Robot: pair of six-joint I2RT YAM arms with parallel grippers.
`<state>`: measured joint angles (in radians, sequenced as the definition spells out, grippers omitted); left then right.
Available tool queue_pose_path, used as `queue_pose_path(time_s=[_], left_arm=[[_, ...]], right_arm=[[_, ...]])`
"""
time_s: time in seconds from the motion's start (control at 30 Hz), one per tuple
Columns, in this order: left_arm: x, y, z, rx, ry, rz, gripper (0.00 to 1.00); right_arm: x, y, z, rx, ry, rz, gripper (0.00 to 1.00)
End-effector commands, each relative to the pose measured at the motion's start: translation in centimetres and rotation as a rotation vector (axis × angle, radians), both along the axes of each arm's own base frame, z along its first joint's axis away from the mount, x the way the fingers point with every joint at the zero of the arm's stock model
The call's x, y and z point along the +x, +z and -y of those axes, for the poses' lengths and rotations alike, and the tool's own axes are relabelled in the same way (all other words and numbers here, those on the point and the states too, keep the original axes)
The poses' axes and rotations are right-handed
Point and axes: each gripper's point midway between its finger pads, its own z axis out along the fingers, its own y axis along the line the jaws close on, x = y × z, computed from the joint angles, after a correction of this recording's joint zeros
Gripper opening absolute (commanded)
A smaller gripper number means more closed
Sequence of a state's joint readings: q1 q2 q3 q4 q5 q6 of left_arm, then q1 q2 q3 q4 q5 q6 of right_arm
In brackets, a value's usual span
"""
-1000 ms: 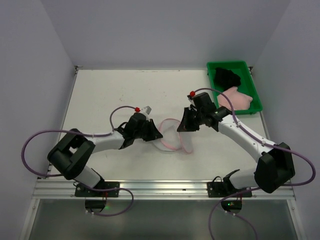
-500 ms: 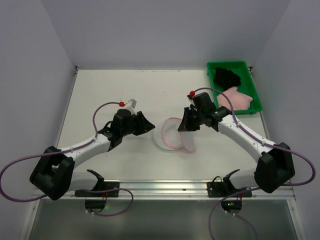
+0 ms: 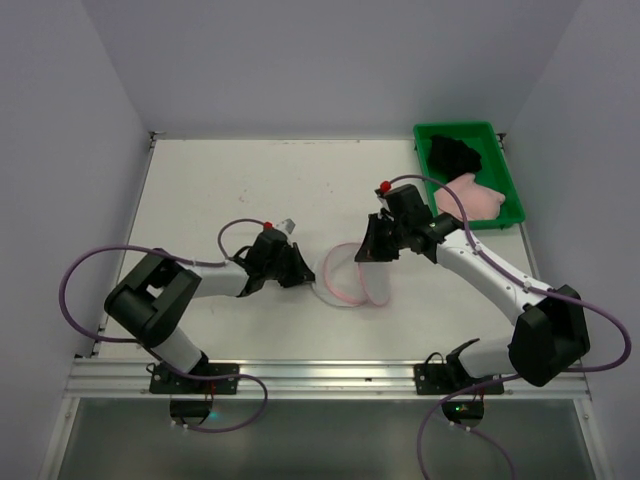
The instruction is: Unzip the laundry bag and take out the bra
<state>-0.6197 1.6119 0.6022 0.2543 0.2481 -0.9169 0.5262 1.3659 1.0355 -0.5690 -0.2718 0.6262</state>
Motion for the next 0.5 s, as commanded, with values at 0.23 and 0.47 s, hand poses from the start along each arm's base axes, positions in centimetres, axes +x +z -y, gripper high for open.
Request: queue_pose_path(time_s=[0.23, 0.47], left_arm=[[0.5, 3.3, 3.9, -0.139, -0.025, 0.081, 0.0], [-0.4, 2.5, 5.0, -0.155, -0.049, 0.054, 0.0]], right_arm=[[3.0, 3.0, -3.3, 0.172, -0.117, 0.1, 0.0], [5.1, 0.0, -5.5, 0.247, -0.208, 0.034, 0.0]])
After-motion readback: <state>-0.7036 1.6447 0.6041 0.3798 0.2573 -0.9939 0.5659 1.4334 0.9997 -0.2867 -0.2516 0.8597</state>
